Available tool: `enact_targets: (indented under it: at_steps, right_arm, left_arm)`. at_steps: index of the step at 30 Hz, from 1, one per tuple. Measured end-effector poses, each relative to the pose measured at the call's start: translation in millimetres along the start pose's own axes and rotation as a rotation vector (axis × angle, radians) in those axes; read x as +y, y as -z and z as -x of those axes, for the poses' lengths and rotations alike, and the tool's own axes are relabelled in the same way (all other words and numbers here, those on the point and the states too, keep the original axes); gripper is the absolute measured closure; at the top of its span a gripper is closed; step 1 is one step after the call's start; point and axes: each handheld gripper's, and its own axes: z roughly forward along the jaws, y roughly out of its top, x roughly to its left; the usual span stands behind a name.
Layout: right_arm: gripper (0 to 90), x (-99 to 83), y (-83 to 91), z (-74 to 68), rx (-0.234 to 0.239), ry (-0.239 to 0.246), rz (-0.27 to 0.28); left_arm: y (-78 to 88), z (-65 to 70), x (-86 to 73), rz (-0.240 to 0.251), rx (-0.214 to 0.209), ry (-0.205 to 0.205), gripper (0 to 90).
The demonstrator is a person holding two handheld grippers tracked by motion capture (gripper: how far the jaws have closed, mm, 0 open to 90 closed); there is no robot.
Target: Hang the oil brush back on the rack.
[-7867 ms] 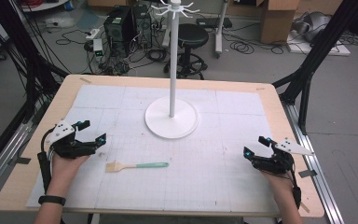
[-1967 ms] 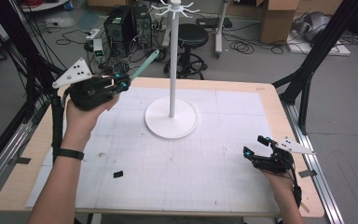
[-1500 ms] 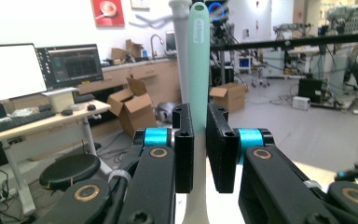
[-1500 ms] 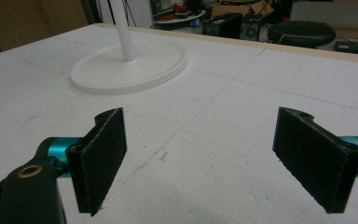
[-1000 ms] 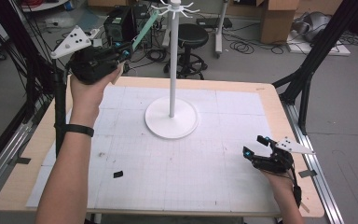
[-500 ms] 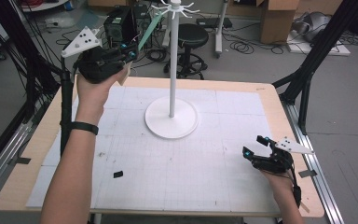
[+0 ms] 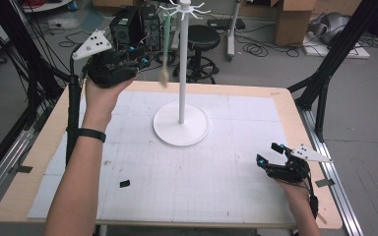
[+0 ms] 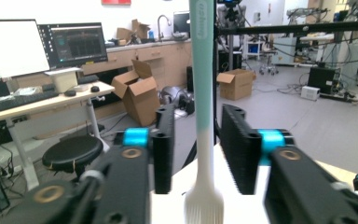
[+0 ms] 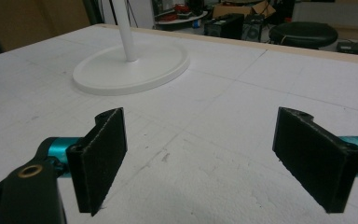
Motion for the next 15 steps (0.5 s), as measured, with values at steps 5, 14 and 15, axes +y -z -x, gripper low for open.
enact_targets:
  at_steps: [5,14,15]
  right_arm:
    - [17.0,0.6,0.5,0.9,-0.002,0.000,0.003]
    - [16.9,0.5,0.1,1.8,-0.003,-0.006,0.002]
    - [17.0,0.5,-0.1,2.4,-0.001,-0.006,0.003]
  left_arm:
    - [9.8,1.3,-12.7,-0.037,-0.002,-0.003,36.5]
    - [41.6,6.2,-53.5,-0.096,-0.025,-0.013,23.2]
    - [45.7,7.0,-59.4,-0.103,-0.024,-0.018,22.7]
